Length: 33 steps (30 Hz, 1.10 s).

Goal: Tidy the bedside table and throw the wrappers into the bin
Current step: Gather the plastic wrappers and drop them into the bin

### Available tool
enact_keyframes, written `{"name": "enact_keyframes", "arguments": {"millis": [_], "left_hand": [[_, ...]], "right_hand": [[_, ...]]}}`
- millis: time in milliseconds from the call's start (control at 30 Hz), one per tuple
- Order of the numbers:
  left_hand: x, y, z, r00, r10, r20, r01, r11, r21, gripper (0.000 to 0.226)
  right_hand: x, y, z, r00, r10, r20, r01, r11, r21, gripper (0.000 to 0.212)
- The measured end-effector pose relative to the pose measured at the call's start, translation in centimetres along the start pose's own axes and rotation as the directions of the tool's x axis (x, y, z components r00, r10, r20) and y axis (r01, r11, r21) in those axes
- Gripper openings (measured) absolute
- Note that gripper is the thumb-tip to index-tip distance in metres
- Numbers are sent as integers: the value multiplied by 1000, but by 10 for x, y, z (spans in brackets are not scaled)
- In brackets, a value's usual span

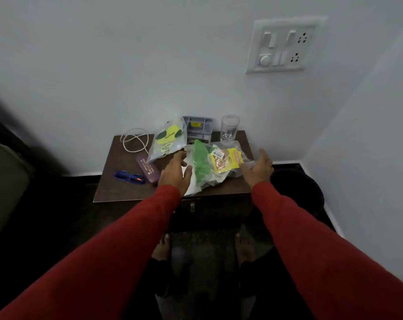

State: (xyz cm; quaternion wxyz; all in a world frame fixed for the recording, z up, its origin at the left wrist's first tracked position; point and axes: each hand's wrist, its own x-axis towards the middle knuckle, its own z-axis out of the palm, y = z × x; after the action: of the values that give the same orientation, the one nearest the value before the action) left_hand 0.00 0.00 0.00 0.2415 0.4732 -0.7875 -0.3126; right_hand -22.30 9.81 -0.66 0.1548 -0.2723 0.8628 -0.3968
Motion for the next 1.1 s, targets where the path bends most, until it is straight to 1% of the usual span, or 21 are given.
{"name": "enact_keyframes", "arguments": {"millis": [33,100,167,200,233,267,333,367,400,467,567,633,667,733,767,833,867,900,1000,1067,1100], "left_hand": [[7,-4,5,1000,-11,-11,11,1000,-16,40],[21,-11,15,999,-39,-34,38,999,-34,38],[26,-14,26,998,-48,-37,46,998,-36,41],[27,-14,30,998,-47,-34,45,998,-36,44],[27,-16,34,999,-37,-32,36,999,-33,48],[26,-18,36,999,-20,-27,19,999,-27,52],[25,-24,38,1000,9,-28,-9,1000,-12,55],[23,-26,38,999,23,-32,-23,1000,-7,55],[21,-27,37,998,36,-43,-36,999,-3,54],[19,-29,36,997,38,-63,-39,999,-23,52],[16,-21,33,999,12,-35,-17,990,-142,63],[13,1,27,997,-45,56,60,947,-316,73],[11,16,22,989,-94,118,135,894,-426,81],[11,42,15,951,-179,254,301,733,-611,96],[13,52,10,934,-213,287,355,649,-673,106],[16,60,1,922,-257,289,383,505,-773,127],[15,61,-3,922,-262,285,379,460,-803,129],[15,58,-6,929,-242,280,362,439,-822,125],[15,53,-16,967,-182,177,245,481,-842,105],[20,40,-26,974,-216,68,166,478,-862,102],[23,30,-32,966,-257,6,133,478,-868,97]], "right_hand": [[5,0,6,999,43,27,-42,998,-40,91],[17,0,19,995,80,63,-72,990,-124,108],[29,5,35,988,111,103,-91,978,-186,114],[36,9,41,986,124,113,-101,976,-192,111],[42,12,46,985,128,116,-108,980,-166,103],[46,13,50,989,100,107,-87,990,-115,89],[50,11,53,999,-7,43,8,1000,-27,51],[48,9,51,999,-51,6,52,999,-2,38],[46,5,49,996,-85,-34,85,996,13,31],[40,-3,40,986,-120,-115,125,991,36,28],[31,-11,25,967,-154,-205,176,980,95,25],[20,-19,16,964,-132,-232,181,962,204,27],[14,-25,13,970,-100,-221,164,941,296,27],[1,-38,11,993,-48,-108,96,859,503,24],[-5,-45,13,999,-40,-26,47,808,587,22],[-16,-58,17,993,-36,109,-52,707,705,19],[-21,-64,18,985,-45,169,-97,661,744,18],[-26,-71,20,970,-72,231,-136,628,767,18],[-41,-95,30,889,-224,399,-199,597,777,26],[-50,-111,38,814,-301,496,-237,608,758,29],[-51,-117,42,773,-331,541,-240,637,732,30]]}}
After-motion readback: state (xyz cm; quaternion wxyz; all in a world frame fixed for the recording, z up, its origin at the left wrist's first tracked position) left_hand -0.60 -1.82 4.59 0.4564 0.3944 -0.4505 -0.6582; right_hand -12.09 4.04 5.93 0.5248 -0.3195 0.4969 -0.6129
